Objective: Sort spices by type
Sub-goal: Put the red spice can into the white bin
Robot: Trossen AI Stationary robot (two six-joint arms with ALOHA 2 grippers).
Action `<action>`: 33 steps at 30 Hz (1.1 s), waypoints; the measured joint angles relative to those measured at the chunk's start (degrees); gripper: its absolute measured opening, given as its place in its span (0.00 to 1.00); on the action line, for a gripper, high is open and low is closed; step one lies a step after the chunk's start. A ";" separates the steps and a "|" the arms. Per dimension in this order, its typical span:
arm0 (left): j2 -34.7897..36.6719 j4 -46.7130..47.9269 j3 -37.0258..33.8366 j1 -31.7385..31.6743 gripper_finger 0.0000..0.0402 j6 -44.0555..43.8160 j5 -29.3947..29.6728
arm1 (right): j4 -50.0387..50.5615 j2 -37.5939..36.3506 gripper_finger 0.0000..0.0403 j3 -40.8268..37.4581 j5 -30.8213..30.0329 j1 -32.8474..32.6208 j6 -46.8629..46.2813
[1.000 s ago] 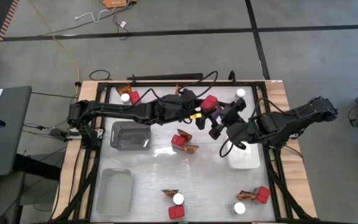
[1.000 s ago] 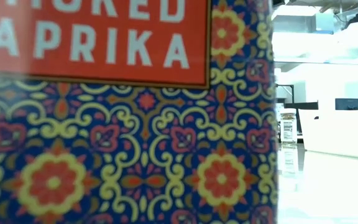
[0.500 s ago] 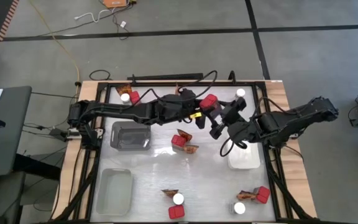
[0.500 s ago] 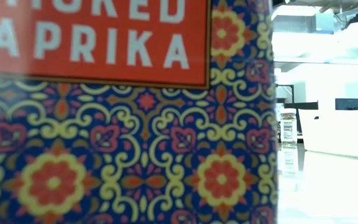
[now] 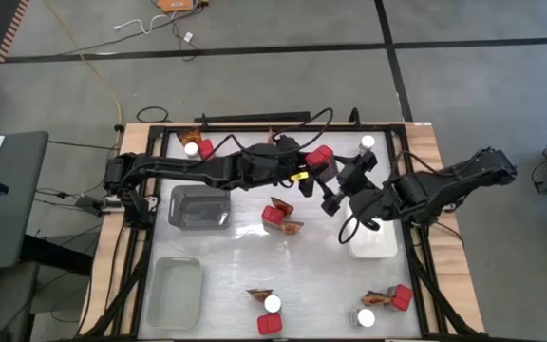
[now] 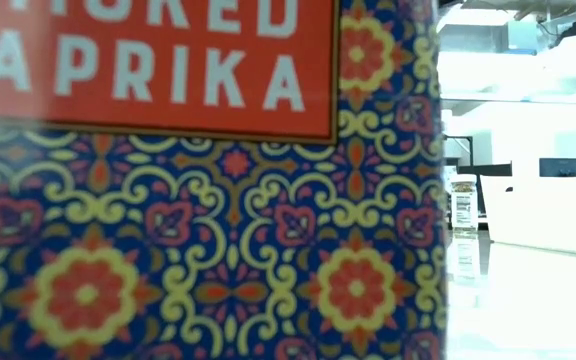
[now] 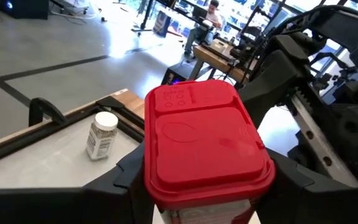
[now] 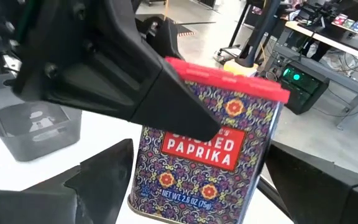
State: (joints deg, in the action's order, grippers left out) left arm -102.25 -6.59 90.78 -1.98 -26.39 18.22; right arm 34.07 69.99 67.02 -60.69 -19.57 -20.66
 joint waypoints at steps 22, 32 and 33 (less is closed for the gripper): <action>0.67 10.01 -0.04 -1.49 0.49 22.23 -5.51 | 25.49 -7.45 0.95 0.00 4.22 -13.09 -12.39; 0.67 18.93 -0.04 1.82 0.49 49.35 -5.55 | 23.66 -4.23 0.95 0.81 11.66 -10.88 1.52; 0.67 19.20 -0.04 2.14 0.49 50.84 -5.55 | 22.29 -3.27 0.95 1.59 12.72 -9.30 3.76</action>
State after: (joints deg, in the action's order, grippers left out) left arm -101.58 12.62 90.74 0.16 24.45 12.67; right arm 56.36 66.72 68.61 -47.97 -28.87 -16.90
